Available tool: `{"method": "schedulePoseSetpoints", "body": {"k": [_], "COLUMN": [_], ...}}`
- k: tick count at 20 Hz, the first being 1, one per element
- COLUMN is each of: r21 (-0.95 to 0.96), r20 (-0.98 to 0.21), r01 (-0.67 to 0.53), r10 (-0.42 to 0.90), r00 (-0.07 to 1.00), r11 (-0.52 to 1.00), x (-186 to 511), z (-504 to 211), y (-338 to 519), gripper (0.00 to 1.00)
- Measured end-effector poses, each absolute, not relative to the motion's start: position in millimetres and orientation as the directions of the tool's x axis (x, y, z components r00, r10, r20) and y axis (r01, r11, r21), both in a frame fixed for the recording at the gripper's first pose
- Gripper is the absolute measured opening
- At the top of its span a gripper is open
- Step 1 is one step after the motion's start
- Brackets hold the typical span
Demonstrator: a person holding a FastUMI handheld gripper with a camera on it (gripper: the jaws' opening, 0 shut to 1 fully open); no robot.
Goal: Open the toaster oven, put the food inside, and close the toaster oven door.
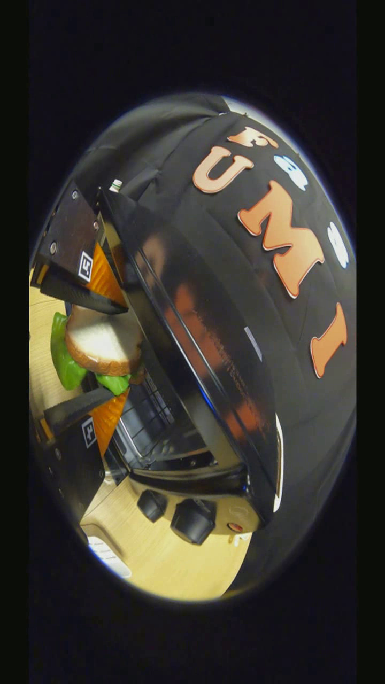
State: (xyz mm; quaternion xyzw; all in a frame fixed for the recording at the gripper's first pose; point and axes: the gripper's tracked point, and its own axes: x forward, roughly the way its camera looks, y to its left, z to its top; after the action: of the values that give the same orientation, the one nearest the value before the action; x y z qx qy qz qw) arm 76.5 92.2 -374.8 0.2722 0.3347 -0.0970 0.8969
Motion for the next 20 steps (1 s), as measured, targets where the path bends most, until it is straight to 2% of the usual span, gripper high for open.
{"method": "schedulePoseSetpoints", "body": {"k": [2, 9, 14, 20], "r21": [0.373, 0.368, 0.320, 0.228], "r20": [-0.662, -0.669, -0.713, -0.781], "r01": [0.337, 0.209, 0.083, -0.021], "r10": [-0.007, 0.102, 0.182, 0.196], "r00": [0.750, 0.736, 0.677, 0.593], "r11": [0.864, 0.906, 0.944, 0.973], "x": [67, 17, -35, -84], "z": [-373, -337, -330, -339], "y": [85, 95, 112, 118], "gripper": [0.79, 0.79, 0.81, 0.87]}}
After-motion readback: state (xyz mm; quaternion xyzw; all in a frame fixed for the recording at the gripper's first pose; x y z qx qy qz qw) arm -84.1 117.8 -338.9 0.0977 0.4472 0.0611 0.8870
